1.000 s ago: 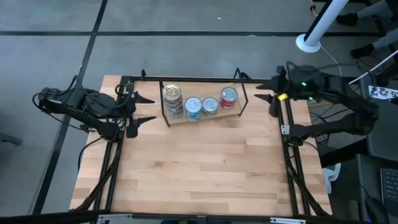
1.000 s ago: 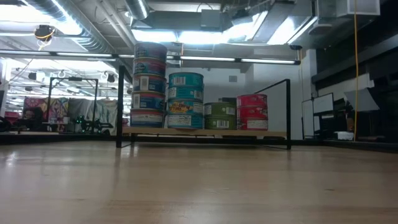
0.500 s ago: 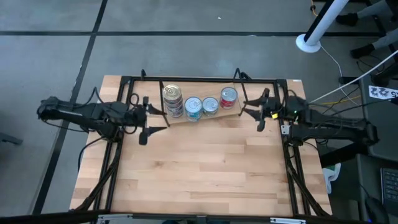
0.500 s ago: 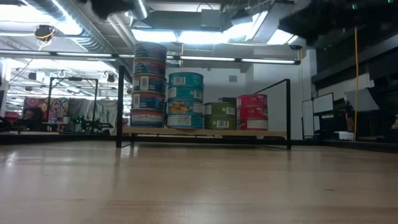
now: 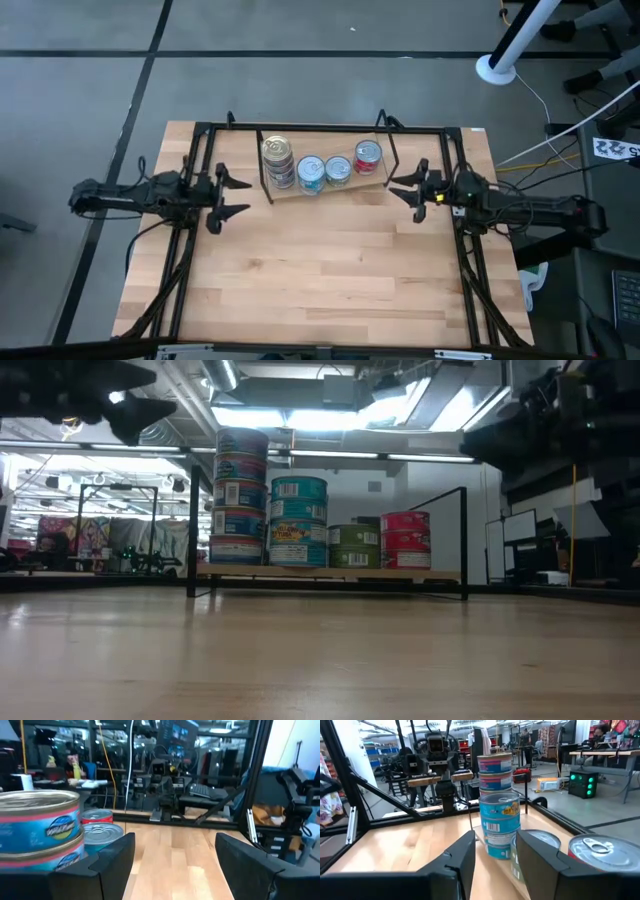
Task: Stack canned seafood by type on shelf
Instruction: Return to Home Position
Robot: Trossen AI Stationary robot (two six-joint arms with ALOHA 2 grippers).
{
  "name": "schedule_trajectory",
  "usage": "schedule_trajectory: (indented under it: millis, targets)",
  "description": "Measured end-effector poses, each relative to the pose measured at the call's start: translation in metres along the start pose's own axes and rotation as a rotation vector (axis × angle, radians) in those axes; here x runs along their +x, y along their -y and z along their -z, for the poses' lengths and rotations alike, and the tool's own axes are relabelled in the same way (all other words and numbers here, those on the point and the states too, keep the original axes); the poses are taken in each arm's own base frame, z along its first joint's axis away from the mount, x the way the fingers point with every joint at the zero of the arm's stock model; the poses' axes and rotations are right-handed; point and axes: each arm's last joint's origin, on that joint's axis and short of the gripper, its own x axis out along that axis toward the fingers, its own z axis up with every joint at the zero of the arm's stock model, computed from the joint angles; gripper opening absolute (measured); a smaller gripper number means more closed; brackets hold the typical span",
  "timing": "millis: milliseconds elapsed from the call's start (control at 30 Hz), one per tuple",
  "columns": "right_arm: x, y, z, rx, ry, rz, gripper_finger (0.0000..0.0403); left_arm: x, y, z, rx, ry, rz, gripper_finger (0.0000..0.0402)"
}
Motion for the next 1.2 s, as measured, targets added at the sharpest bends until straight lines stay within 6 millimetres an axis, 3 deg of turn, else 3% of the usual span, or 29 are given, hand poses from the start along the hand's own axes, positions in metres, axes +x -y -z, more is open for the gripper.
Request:
schedule_trajectory:
  millis: [233,700,933,1200]
  targets:
    - [-0.012,0.0,0.008,0.013,0.031,-0.003,0.014,-0.02,-0.003,0.01,0.008,0.066,0.001,0.0272]
    - [-0.039,0.0,0.009,0.012,0.043,0.04,0.014,-0.017,-0.004,0.02,0.03,0.044,-0.007,0.0272]
    - [-0.041,-0.001,0.007,0.016,0.06,0.038,0.014,-0.01,-0.005,0.045,0.016,0.061,-0.007,0.0272]
    - [-0.038,-0.001,0.02,0.044,0.115,-0.011,0.014,-0.01,-0.007,0.045,0.024,0.054,-0.041,0.0272]
